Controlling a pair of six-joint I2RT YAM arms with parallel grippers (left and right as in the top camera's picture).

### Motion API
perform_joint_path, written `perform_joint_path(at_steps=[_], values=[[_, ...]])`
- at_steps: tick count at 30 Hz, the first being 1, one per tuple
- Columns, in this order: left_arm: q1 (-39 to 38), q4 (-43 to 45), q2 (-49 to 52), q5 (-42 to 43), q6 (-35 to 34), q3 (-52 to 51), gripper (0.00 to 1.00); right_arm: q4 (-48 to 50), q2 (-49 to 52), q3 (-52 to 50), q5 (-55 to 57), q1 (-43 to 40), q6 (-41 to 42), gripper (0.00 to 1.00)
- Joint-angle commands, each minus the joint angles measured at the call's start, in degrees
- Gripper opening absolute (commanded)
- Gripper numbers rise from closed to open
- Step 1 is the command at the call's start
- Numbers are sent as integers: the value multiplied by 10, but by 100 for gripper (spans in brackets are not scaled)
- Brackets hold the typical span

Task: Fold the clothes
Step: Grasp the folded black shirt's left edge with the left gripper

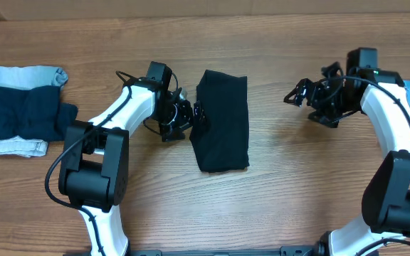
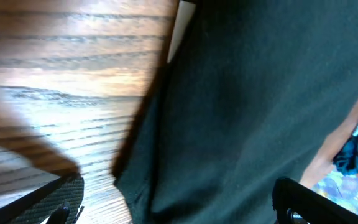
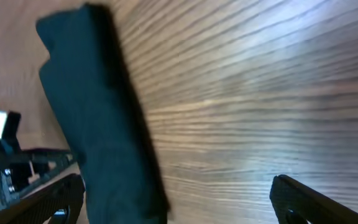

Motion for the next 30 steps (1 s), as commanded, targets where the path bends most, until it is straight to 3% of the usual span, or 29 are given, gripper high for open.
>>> perform_joint_path(at_steps=[1, 7, 11, 16, 18, 20, 23, 26, 30], values=[[-2, 0, -4, -28, -10, -5, 100, -5, -2, 7, 13, 14, -12, 100], [-22, -29, -4, -50, -2, -29, 100, -75, -2, 6, 17, 14, -50, 97], [-17, -28, -5, -51, 43, -38, 84, -119, -2, -1, 17, 17, -58, 90], [-9, -28, -43, -60, 97, -38, 85, -101, -2, -61, 15, 70, -83, 90], [0, -26, -44, -98, 67, -39, 93, -84, -2, -68, 15, 100, -83, 88], [11, 19, -40, -34, 70, -47, 100, -53, -2, -68, 15, 112, -83, 92], [3, 35, -14, 23, 66, -50, 100, -24, -2, -67, 14, 104, -78, 96], [-40, 100, 65, 103, 1, -50, 99, -23, -2, -67, 13, 75, -77, 96], [-54, 155, 95, 115, -52, -50, 94, -24, -2, -67, -7, 61, -77, 95]])
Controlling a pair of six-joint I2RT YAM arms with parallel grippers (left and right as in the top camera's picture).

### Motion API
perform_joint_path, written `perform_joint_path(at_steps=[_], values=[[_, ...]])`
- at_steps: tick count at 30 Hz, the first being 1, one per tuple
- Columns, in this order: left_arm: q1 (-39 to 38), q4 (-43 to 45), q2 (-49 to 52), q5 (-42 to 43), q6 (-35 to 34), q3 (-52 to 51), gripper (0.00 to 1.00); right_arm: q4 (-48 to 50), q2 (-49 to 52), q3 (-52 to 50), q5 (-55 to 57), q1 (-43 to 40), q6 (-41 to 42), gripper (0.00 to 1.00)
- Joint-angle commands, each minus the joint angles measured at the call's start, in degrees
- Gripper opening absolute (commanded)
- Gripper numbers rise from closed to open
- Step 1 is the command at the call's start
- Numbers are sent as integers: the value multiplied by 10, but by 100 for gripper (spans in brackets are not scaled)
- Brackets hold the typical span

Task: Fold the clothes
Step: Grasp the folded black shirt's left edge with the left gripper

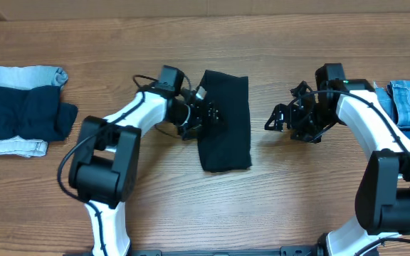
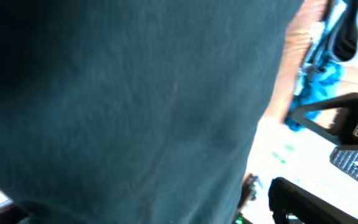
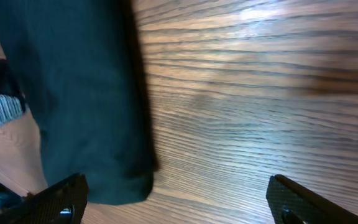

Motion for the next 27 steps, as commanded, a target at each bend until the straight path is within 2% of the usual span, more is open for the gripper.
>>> perform_joint_path(at_steps=[1, 2, 7, 10, 11, 17, 24, 27], values=[[-11, 28, 59, -29, -56, -24, 93, 1, -2, 0, -17, -5, 0, 95], [-11, 38, 59, -29, -56, -24, 90, 2, -2, 0, -17, -5, 0, 95], [-11, 63, 59, -30, -56, -24, 37, 3, -2, 0, -18, -5, 0, 95], [-11, 81, 59, -29, -56, -24, 16, 2, -2, 0, -18, -5, 0, 94], [-10, 90, 59, -30, -56, -24, 6, 2, -2, 0, -18, -5, 0, 94], [-5, 105, 35, -15, -56, -22, 4, 0, -2, 0, -17, -5, 0, 94], [18, 103, -104, -162, -143, -22, 4, 0, -2, 0, -17, -5, -1, 94], [44, 109, -119, -179, -141, -22, 4, 0, -2, 0, -17, -5, 0, 94]])
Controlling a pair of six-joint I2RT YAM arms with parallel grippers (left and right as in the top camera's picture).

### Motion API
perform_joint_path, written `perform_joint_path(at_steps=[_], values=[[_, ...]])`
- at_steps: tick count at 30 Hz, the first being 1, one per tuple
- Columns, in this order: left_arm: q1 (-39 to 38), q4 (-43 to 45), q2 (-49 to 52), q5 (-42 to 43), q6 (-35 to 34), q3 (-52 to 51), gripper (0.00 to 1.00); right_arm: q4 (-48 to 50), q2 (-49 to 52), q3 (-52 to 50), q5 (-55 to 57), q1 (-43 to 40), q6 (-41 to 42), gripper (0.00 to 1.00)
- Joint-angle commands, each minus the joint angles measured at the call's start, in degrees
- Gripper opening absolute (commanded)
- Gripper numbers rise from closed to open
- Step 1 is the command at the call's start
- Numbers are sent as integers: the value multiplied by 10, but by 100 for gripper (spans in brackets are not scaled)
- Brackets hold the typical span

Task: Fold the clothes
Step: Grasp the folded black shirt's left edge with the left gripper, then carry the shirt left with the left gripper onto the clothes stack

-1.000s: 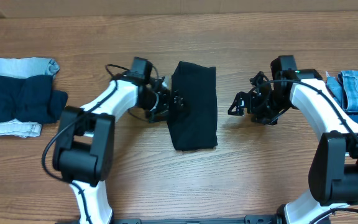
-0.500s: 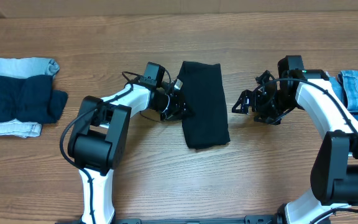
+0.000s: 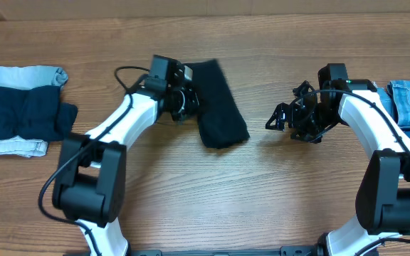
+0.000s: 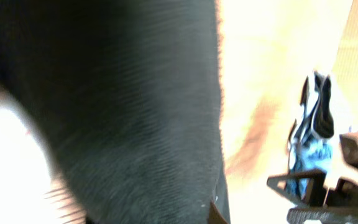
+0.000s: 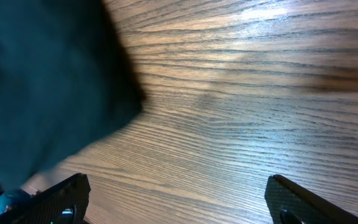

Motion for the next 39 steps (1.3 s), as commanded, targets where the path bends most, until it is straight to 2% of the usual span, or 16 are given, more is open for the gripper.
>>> perform_joint_path(at_steps=[1, 6, 10, 16, 21, 27, 30, 39], values=[[31, 5, -20, -38, -7, 1, 4, 2, -2, 0, -5, -1, 0, 94], [78, 10, -20, -33, 33, 1, 4, 2, -2, 0, -5, -1, 0, 94], [142, 5, -20, 7, 102, 18, 4, 1, -2, 0, -5, -1, 0, 94], [179, -92, -20, 2, 231, 107, 4, 2, -2, 0, -5, -1, 0, 94], [180, -138, -20, -25, 255, 171, 4, 0, -2, 0, -5, -1, 0, 94], [196, -142, -20, -36, 265, 177, 4, -3, -2, 0, -5, -1, 0, 94], [231, -167, -20, -36, 291, 198, 4, -7, -2, 0, -5, -1, 0, 94], [370, -329, -20, -68, 381, 372, 4, -9, -2, 0, -5, -1, 0, 94]])
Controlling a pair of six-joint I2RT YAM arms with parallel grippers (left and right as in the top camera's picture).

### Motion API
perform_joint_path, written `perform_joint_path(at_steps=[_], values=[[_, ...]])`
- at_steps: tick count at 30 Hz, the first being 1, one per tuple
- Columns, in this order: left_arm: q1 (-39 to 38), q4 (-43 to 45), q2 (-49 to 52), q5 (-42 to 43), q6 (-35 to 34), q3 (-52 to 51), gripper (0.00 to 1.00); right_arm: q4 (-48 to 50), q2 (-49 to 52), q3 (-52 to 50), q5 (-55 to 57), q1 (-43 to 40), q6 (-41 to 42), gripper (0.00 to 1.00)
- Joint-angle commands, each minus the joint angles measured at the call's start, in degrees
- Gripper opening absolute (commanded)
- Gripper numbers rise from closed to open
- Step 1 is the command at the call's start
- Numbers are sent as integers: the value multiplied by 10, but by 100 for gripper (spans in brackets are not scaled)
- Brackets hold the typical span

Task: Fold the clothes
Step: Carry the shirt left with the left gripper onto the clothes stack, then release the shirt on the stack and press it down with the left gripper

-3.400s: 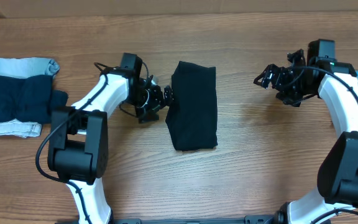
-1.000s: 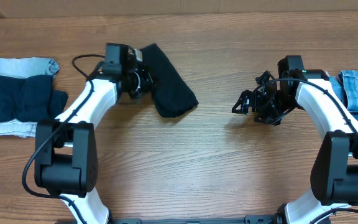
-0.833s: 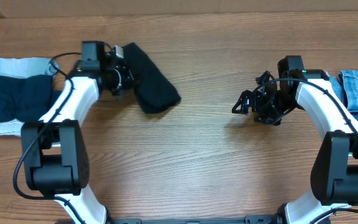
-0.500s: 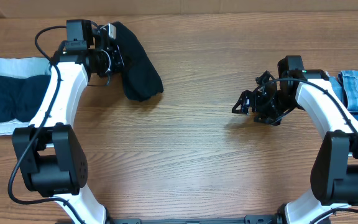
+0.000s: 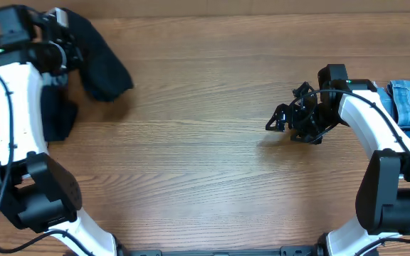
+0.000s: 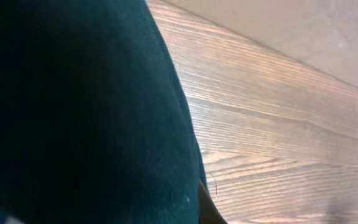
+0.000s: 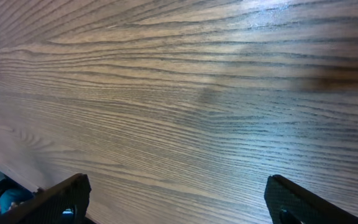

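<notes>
A folded black garment [image 5: 104, 67] hangs over the far-left part of the table, with my left gripper [image 5: 64, 48] shut on its upper end. It sits just right of the stack of folded clothes [image 5: 61, 117]. The same black cloth [image 6: 73, 124] fills the left wrist view and hides the fingers. My right gripper [image 5: 276, 122] stands open over bare wood right of centre. In the right wrist view its fingertips [image 7: 67, 198] are spread wide with nothing between them.
Blue jeans lie at the right edge beside the right arm. The stack at the left edge holds a navy piece on pale denim, partly hidden by my left arm. The wooden table [image 5: 205, 178] spans the view.
My left gripper has moved with the black garment from the upper middle of the table to the far-left corner by the stack. The right gripper has stayed where it was, open.
The folded black garment lay flat in the table's middle with my left gripper at its left edge and the right gripper open farther right. Then the left gripper was on the garment and the right nearer. Then the garment was lifted and skewed leftward. Now it hangs by the stack.
</notes>
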Motion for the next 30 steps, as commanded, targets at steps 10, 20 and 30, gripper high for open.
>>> perform_joint_path(at_steps=[10, 20, 30], values=[[198, -143, -13, -104, 52, 103, 4, -6, -2, 0, -5, -1, -1, 93], [251, -73, -11, -80, -33, 86, 4, -31, -2, 0, -3, -1, -1, 89], [237, 65, -8, -35, -115, -37, 4, -33, -2, 0, -3, -1, -3, 89]])
